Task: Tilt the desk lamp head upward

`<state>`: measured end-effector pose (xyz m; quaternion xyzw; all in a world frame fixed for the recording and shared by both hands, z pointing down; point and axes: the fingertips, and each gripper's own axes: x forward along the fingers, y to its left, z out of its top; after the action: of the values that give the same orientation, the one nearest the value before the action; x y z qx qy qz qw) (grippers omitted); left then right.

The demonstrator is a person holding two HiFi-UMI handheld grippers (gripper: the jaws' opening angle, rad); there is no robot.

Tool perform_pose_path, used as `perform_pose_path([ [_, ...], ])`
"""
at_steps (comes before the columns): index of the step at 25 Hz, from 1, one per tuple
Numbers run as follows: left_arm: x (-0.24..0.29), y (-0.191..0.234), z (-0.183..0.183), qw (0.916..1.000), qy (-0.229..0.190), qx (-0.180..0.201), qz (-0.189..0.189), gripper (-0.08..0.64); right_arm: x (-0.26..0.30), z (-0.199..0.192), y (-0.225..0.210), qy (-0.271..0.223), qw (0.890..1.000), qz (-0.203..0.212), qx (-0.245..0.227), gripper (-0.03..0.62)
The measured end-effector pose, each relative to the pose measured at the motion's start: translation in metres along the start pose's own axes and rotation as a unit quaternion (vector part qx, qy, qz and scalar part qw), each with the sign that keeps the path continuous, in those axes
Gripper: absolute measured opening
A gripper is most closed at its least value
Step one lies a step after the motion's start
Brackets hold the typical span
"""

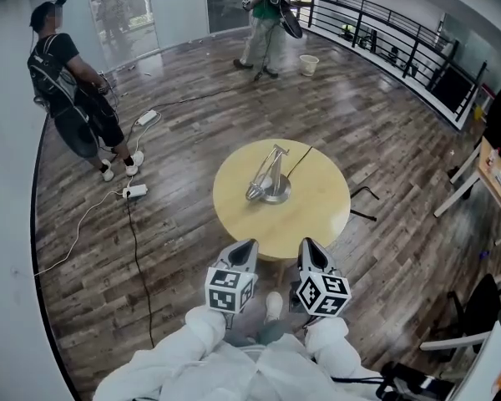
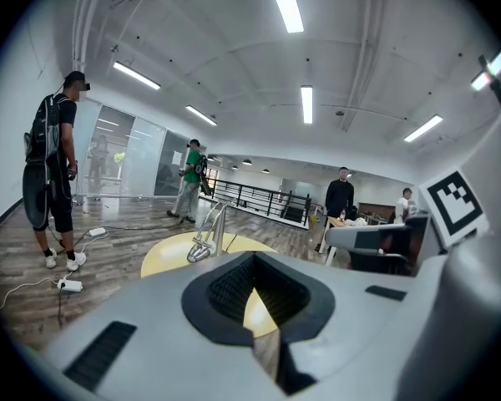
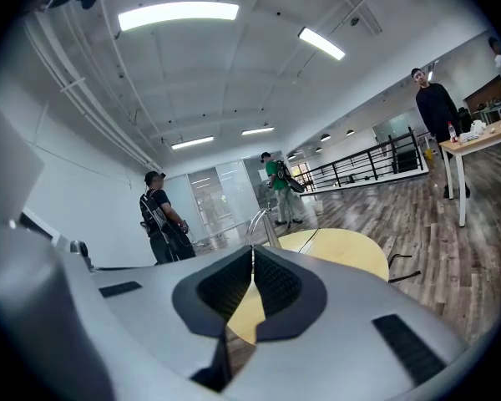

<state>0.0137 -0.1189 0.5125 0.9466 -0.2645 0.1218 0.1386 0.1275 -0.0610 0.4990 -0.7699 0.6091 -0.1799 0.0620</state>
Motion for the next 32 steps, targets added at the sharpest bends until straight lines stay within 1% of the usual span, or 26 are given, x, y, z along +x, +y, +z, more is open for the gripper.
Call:
perform_pose_path([
  [8, 0.043, 0.026, 0.019, 0.9998, -0.004, -0.005, 0.018, 0.0, 0.054, 0.019, -0.014, 0.005, 1.0, 0.018, -0.008, 0.017],
  [13, 0.082, 0.04, 0.028, 0.9993, 0.003, -0.009, 0.037, 0.0, 0.094, 0.034, -0.039, 0.01, 1.0, 0.028, -0.01, 0.017],
  [22, 0.164, 0.056, 0.075, 0.9979, -0.02, -0.011, 0.061, 0.0, 0.177, 0.073, -0.077, 0.015, 0.998, 0.063, -0.024, 0.018],
  [27, 0.195, 0.066, 0.083, 0.9968, -0.023, -0.018, 0.074, 0.0, 0.213, 0.073, -0.096, 0.028, 0.997, 0.071, -0.022, 0.017],
  [32, 0.215, 0.075, 0.086, 0.9975, -0.018, -0.015, 0.066, 0.0, 0.243, 0.063, -0.103, 0.048, 0.996, 0.079, -0.015, 0.017],
])
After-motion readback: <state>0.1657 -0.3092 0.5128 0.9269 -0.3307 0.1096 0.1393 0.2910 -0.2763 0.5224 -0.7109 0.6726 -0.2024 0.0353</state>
